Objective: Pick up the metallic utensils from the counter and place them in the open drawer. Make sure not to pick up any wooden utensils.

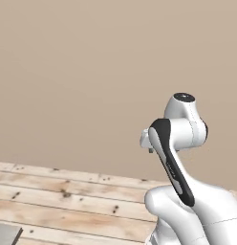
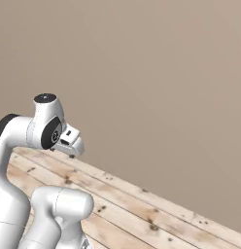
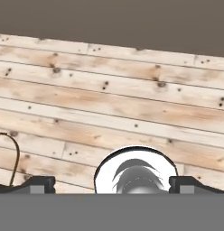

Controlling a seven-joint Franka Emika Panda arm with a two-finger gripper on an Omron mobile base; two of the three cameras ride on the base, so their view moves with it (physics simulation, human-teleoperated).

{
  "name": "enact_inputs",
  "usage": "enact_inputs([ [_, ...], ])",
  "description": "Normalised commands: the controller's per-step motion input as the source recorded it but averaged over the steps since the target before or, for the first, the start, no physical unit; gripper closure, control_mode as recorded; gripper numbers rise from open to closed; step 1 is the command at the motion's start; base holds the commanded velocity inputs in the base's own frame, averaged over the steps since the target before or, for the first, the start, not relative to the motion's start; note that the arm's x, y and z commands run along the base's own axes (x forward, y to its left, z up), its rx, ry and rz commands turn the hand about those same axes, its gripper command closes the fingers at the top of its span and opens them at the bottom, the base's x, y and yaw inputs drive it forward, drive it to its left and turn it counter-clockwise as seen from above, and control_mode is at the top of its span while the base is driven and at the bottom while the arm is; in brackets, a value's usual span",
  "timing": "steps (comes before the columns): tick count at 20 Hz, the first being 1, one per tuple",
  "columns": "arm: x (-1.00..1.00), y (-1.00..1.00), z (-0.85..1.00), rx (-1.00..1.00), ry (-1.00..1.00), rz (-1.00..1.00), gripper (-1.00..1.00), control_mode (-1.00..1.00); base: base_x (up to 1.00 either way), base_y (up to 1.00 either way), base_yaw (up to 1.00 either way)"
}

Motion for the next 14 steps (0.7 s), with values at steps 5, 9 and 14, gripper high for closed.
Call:
enact_inputs([
  [5,0.00,0.00,0.00,0.00,0.00,0.00,-1.00,1.00,0.98,-0.59,0.24],
  [9,0.00,0.00,0.00,0.00,0.00,0.00,-1.00,1.00,0.94,-0.56,0.27],
  [14,0.00,0.00,0.00,0.00,0.00,0.00,-1.00,1.00,0.77,-0.32,0.34],
])
